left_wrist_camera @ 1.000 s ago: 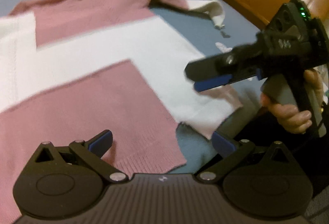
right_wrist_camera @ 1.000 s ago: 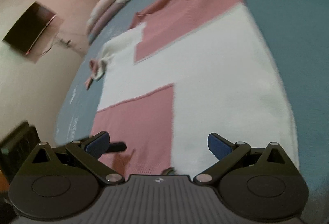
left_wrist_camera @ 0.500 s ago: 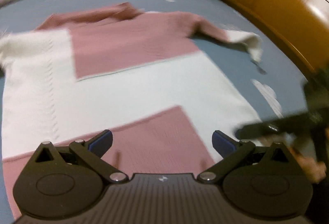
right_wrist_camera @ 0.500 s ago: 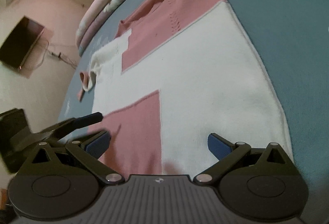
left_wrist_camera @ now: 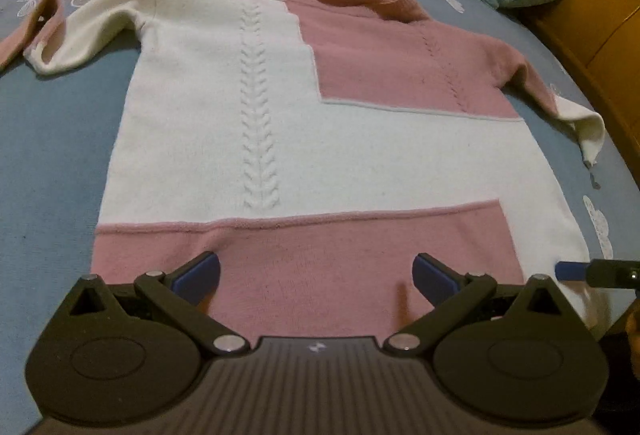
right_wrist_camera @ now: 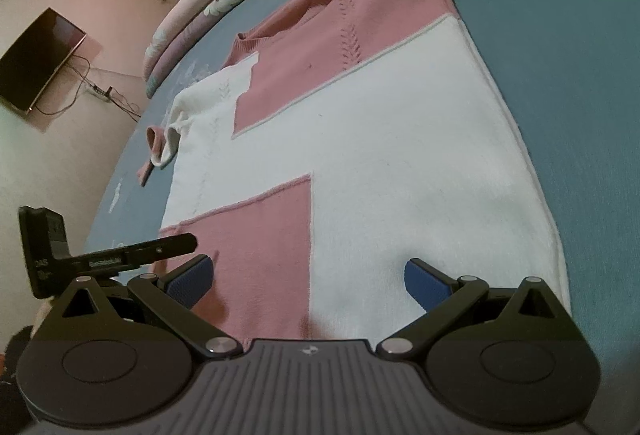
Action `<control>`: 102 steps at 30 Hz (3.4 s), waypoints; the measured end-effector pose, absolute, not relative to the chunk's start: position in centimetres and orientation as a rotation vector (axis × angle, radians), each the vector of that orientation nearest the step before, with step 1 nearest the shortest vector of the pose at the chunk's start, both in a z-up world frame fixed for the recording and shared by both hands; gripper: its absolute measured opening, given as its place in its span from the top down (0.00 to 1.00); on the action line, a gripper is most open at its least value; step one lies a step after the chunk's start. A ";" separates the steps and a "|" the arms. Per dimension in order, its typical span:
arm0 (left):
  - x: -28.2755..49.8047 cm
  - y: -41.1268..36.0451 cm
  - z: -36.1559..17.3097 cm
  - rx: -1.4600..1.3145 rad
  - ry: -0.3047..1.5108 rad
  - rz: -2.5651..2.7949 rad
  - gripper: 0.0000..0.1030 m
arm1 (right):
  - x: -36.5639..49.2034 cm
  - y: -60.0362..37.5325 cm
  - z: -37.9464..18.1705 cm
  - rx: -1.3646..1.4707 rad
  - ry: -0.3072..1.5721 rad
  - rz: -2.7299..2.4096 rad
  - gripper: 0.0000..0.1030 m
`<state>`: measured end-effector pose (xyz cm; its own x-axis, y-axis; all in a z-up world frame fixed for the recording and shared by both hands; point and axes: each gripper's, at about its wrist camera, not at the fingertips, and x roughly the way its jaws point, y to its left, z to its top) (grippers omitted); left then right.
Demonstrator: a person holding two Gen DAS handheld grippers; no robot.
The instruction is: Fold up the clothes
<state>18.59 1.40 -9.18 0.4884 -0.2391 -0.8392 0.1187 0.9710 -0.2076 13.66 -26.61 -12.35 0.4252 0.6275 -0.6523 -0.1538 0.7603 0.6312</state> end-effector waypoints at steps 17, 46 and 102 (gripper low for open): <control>18.3 -2.9 -11.0 -0.049 1.064 -0.251 0.01 | 13.1 -26.3 -11.9 0.447 1.017 0.522 0.00; 25.2 5.5 -7.4 -0.246 0.826 -0.090 0.01 | 10.3 -22.5 -9.7 0.180 0.824 0.405 0.00; 22.3 -0.3 -11.3 -0.268 0.795 -0.526 0.01 | 19.5 -21.5 -13.1 -0.019 0.874 0.234 0.00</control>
